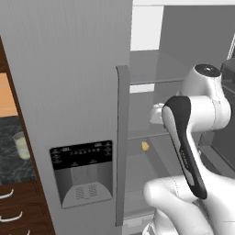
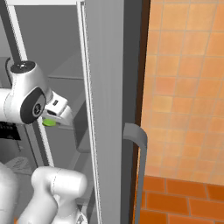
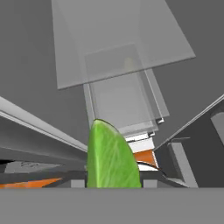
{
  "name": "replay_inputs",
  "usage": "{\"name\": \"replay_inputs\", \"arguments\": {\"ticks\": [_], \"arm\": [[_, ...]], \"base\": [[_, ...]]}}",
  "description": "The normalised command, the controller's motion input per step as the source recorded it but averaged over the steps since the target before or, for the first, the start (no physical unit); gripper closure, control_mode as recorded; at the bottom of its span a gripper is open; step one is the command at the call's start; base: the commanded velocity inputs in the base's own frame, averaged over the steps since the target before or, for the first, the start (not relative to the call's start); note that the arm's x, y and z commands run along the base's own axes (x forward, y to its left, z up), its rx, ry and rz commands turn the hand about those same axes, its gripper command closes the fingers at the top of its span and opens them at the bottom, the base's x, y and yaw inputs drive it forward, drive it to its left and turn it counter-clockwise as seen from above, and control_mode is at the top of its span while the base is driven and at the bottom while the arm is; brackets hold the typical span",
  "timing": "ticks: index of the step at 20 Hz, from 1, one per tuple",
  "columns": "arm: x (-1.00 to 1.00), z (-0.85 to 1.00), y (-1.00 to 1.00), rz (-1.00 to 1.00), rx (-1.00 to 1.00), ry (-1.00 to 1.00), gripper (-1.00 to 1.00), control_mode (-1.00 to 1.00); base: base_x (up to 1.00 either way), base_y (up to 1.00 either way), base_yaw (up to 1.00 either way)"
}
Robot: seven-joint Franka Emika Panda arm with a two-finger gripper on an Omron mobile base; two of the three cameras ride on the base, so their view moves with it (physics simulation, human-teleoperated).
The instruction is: Grab a lemon wedge from the fridge and one ice cube from the ice bowl, and put them in the glass of lemonade.
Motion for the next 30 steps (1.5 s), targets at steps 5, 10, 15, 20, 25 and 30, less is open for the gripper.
{"name": "replay_inputs", "arguments": {"ticks": [5,10,15,20,25,30], "arm": [[-0.6,-0.42,0.0,0.01,0.0,0.02,1.0,-1.0],[-0.27,-0.02,0.0,0.0,0.0,-0.01,1.0,-1.0],[0.0,0.0,0.0,0.0,0.0,0.0,1.0,-1.0],[-0.08,0.0,0.0,0.0,0.0,0.0,1.0,1.0],[0.0,0.0,0.0,0.0,0.0,0.0,1.0,1.0],[0.0,0.0,0.0,0.0,0.0,0.0,1.0,1.0]], "base": [[0.0,0.0,0.0],[0.0,0.0,0.0],[0.0,0.0,0.0],[-0.48,0.2,0.0],[-0.37,1.0,-0.06],[-0.01,1.0,0.0]]}}
